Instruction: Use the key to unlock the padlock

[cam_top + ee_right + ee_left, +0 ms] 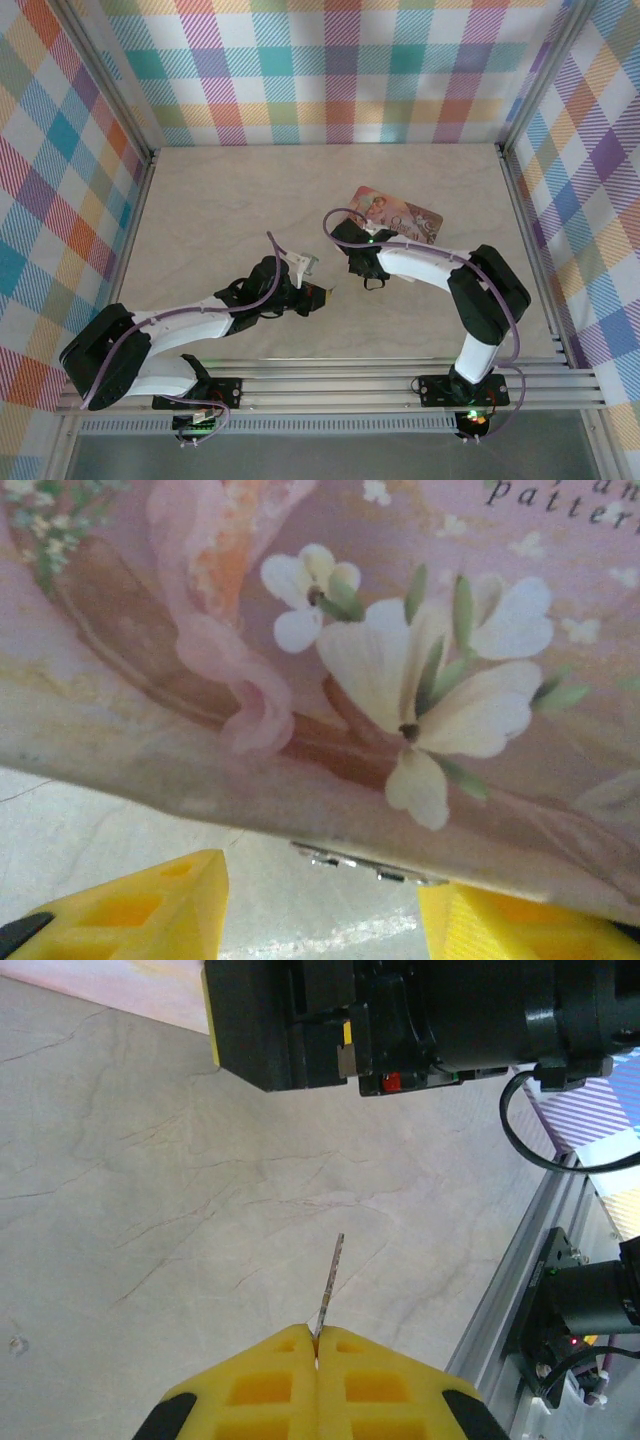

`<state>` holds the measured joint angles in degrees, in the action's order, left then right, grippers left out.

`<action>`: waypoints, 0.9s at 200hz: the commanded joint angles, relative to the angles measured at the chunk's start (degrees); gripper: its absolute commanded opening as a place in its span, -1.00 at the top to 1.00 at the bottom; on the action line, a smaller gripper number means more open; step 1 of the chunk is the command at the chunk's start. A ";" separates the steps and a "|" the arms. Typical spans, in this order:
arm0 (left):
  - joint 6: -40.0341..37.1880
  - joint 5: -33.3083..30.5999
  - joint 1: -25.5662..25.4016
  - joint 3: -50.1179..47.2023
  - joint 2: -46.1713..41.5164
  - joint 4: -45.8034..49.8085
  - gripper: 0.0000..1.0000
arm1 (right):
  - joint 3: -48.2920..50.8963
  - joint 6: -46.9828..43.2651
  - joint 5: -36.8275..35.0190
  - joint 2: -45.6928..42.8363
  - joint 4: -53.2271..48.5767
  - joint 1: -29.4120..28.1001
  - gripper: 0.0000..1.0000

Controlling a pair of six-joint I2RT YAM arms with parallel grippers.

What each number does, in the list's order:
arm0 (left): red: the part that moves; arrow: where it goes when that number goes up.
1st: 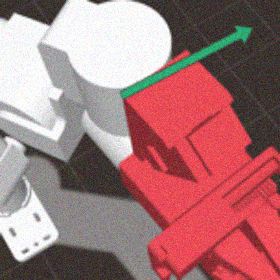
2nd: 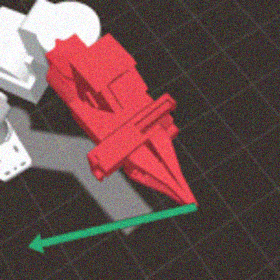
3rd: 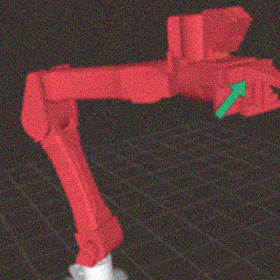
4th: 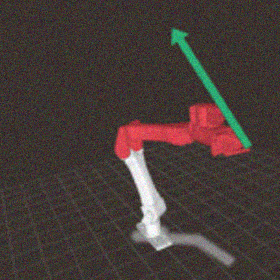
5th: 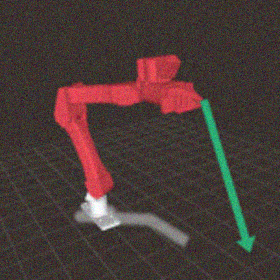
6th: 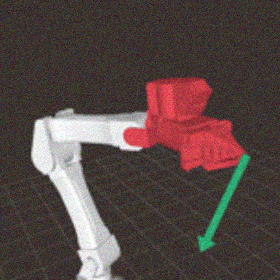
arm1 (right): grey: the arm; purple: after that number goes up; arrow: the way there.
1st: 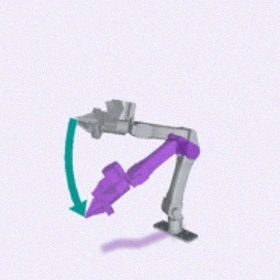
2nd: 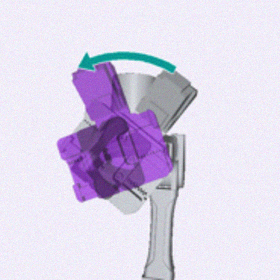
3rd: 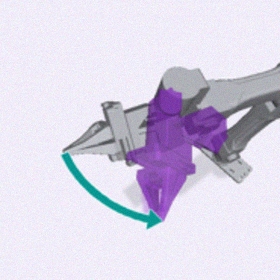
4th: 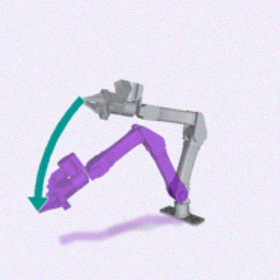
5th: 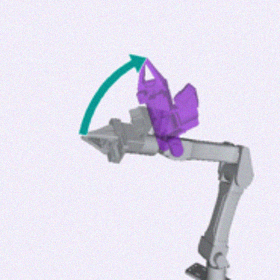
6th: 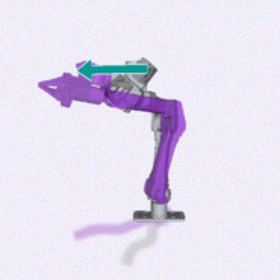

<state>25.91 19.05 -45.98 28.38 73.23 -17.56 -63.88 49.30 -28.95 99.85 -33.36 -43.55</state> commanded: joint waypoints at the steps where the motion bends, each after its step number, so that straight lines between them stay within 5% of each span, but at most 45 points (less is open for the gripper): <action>1: 0.02 -1.33 0.41 -1.40 -1.68 -0.07 1.00 | -1.35 0.58 -2.05 1.32 0.90 1.09 -0.03; 124: -1.71 0.01 0.69 0.20 -2.04 3.61 1.00 | 2.30 2.38 -6.68 4.10 9.02 2.02 0.22; 180: -4.28 1.36 0.75 2.91 -3.21 9.14 1.00 | 6.04 -1.52 -7.35 2.23 15.13 1.98 0.64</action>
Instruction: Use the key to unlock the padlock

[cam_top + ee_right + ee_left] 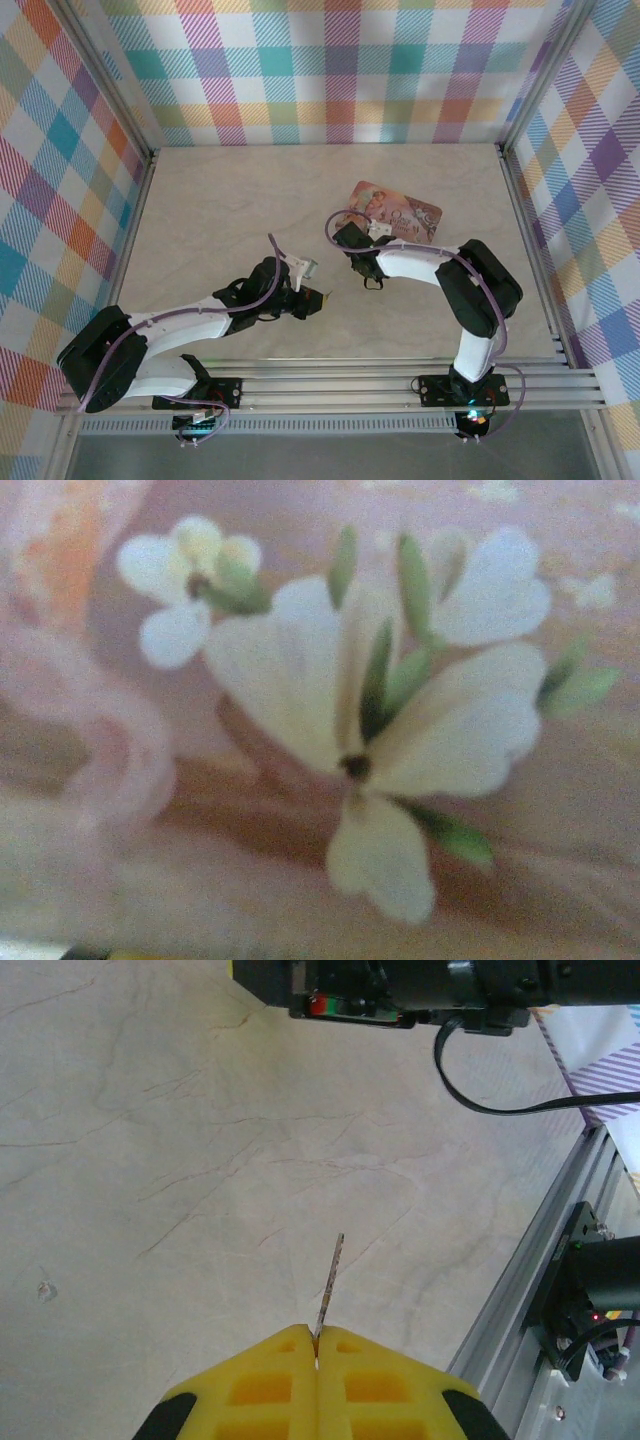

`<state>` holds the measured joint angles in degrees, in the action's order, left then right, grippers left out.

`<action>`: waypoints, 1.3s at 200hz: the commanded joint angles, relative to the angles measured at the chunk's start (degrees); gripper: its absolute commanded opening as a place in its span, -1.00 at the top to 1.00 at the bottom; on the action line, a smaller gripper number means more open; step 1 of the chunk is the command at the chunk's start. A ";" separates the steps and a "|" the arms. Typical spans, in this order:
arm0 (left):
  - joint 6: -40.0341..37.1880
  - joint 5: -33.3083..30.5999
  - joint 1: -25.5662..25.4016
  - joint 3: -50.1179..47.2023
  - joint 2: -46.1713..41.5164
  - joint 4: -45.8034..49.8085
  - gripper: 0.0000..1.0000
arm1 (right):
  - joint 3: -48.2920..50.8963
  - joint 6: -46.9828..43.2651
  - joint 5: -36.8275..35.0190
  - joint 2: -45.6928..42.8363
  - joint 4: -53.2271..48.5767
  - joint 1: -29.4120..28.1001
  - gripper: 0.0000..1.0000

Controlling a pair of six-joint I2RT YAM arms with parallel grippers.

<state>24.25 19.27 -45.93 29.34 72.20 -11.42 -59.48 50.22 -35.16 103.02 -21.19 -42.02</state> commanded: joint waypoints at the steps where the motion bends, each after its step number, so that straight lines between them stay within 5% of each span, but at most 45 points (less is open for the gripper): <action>1: -2.63 1.13 0.69 1.95 -2.21 3.08 1.00 | 1.65 -2.55 -1.14 -1.00 2.98 0.45 0.64; 62: -2.96 -0.46 0.76 0.19 -5.11 3.17 1.00 | 2.59 -15.96 7.90 -7.61 3.78 0.73 1.00; 145: -0.70 1.63 0.78 -1.33 -2.49 -5.59 1.00 | 3.75 -17.32 30.69 -18.95 -6.04 6.21 1.00; 260: -2.66 1.32 0.84 1.06 -3.43 2.37 1.00 | 8.40 -11.90 27.82 -16.80 -7.59 5.09 0.99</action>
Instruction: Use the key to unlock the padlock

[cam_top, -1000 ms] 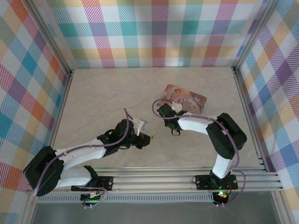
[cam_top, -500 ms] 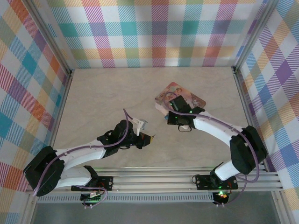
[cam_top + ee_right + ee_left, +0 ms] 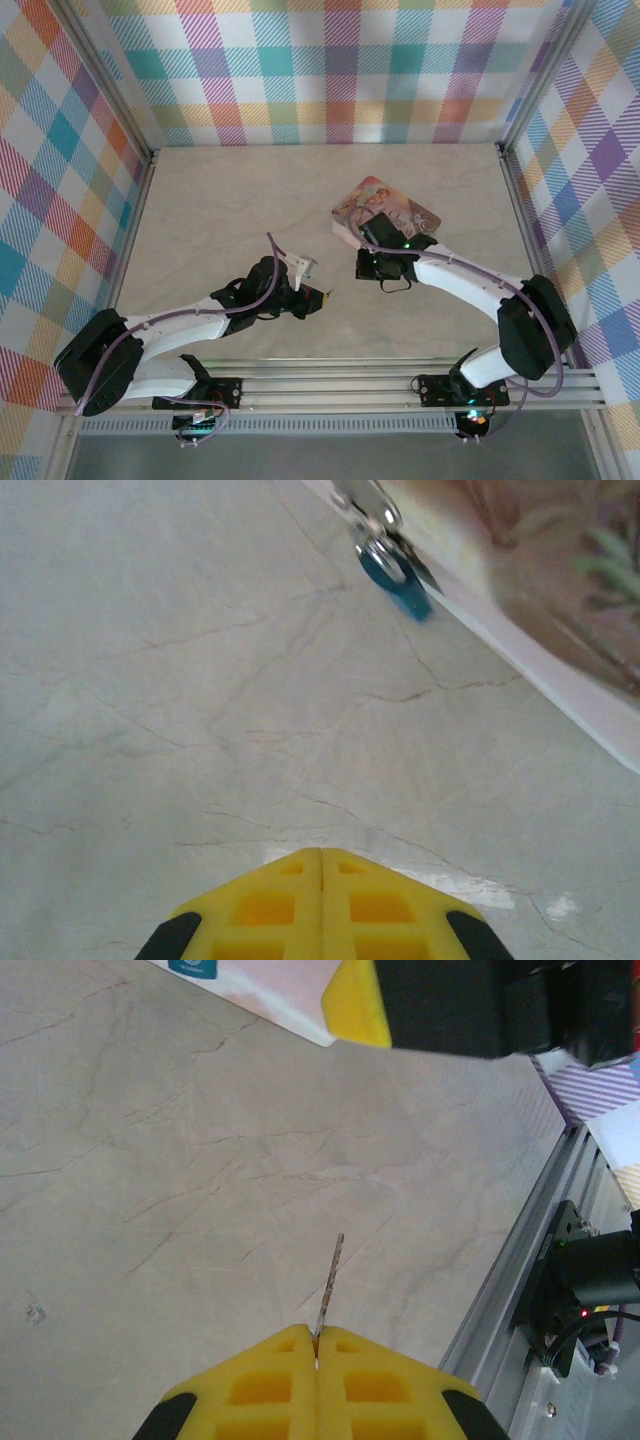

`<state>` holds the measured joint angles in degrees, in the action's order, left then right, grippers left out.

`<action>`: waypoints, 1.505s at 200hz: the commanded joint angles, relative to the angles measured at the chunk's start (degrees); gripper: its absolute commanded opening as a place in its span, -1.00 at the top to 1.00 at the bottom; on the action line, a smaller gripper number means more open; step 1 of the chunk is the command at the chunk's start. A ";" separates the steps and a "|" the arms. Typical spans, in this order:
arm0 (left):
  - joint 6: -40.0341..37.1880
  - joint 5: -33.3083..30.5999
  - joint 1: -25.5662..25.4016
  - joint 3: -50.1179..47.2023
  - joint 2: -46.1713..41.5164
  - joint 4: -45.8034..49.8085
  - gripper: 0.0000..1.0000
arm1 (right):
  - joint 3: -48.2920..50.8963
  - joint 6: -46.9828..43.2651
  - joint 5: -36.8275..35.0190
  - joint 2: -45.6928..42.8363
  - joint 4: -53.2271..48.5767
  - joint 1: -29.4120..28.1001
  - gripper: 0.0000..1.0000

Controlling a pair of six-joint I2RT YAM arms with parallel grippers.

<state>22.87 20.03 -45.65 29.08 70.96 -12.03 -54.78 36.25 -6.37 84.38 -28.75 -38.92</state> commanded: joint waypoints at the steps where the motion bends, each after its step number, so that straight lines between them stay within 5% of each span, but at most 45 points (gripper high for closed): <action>1: -1.31 0.50 0.56 1.33 -2.29 3.07 1.00 | 3.89 2.20 -0.90 1.80 0.08 2.17 0.99; 74: -1.71 -0.17 0.62 0.36 -6.18 6.29 1.00 | 6.12 -0.81 5.86 -0.84 5.89 21.33 0.96; 111: -1.77 -0.59 0.66 0.49 -6.58 7.26 1.00 | 3.01 -0.87 6.90 -0.84 5.38 25.07 0.92; 123: -1.67 -0.99 0.65 0.46 -6.87 7.66 1.00 | 3.82 -0.02 7.41 -2.00 6.08 24.90 0.84; 139: -1.39 -2.10 0.73 0.54 -7.08 8.32 1.00 | 6.33 2.40 6.44 -4.01 8.24 22.95 0.49; 178: -1.06 -1.29 1.64 4.05 -3.77 9.29 1.00 | 4.71 4.94 -12.90 -4.62 6.99 9.39 0.00; 220: -0.67 1.60 2.40 6.89 3.67 3.03 1.00 | -0.24 8.35 -21.84 4.00 6.66 3.00 -0.13; 301: 2.37 5.78 2.76 9.19 12.81 -6.81 1.00 | -11.64 9.36 -21.44 19.87 9.47 2.74 -0.12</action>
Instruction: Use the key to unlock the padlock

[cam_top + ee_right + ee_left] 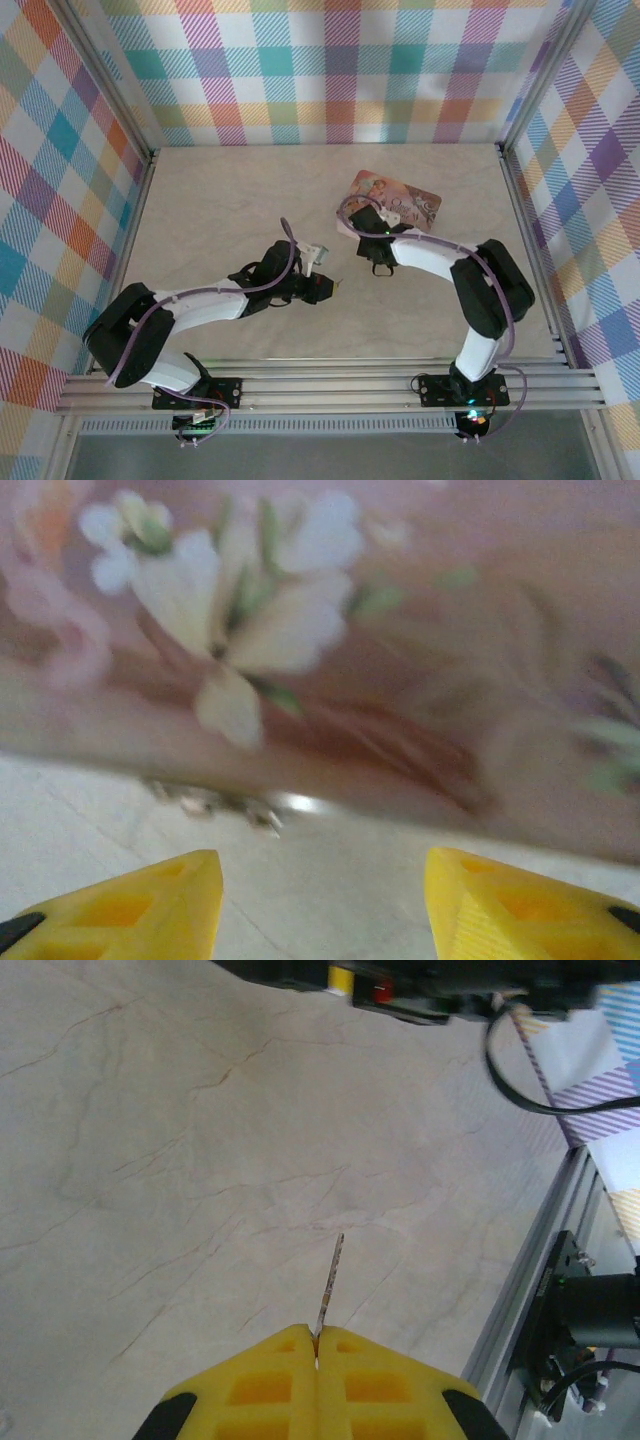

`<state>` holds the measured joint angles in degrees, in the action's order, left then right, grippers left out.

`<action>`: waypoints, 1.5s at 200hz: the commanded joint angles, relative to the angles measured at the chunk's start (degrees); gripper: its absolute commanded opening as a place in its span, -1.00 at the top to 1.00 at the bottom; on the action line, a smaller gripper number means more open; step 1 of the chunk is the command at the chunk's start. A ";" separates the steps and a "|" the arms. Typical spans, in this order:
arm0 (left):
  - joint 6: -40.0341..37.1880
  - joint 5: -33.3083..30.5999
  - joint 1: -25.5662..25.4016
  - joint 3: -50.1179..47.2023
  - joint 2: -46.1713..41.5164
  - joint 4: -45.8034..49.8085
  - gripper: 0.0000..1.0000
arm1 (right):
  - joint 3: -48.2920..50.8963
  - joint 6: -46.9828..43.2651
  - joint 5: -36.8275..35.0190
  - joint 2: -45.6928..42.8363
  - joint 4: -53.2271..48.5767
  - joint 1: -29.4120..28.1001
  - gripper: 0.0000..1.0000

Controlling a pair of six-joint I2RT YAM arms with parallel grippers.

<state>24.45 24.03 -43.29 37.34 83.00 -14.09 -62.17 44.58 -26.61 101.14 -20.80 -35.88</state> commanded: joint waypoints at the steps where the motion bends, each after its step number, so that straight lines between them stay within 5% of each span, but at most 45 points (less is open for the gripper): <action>1: 0.79 1.75 0.40 0.86 0.81 -4.78 1.00 | -4.44 1.08 -1.14 3.19 1.49 -0.27 -0.12; 157: -0.83 3.08 1.66 0.71 6.82 -9.01 1.00 | -8.84 0.44 -5.54 9.07 3.80 1.11 0.34; 249: -1.65 1.51 1.76 0.45 3.54 -5.79 1.00 | -3.44 -4.59 2.46 3.59 5.65 1.69 0.88; 300: -0.13 -0.03 1.73 -0.52 -1.90 -3.86 1.00 | 0.89 -5.99 8.94 -4.22 0.32 2.22 0.96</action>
<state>24.38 24.82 -42.17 37.32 84.55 -19.42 -62.76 39.99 -21.39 102.28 -18.22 -33.74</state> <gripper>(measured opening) 0.048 0.246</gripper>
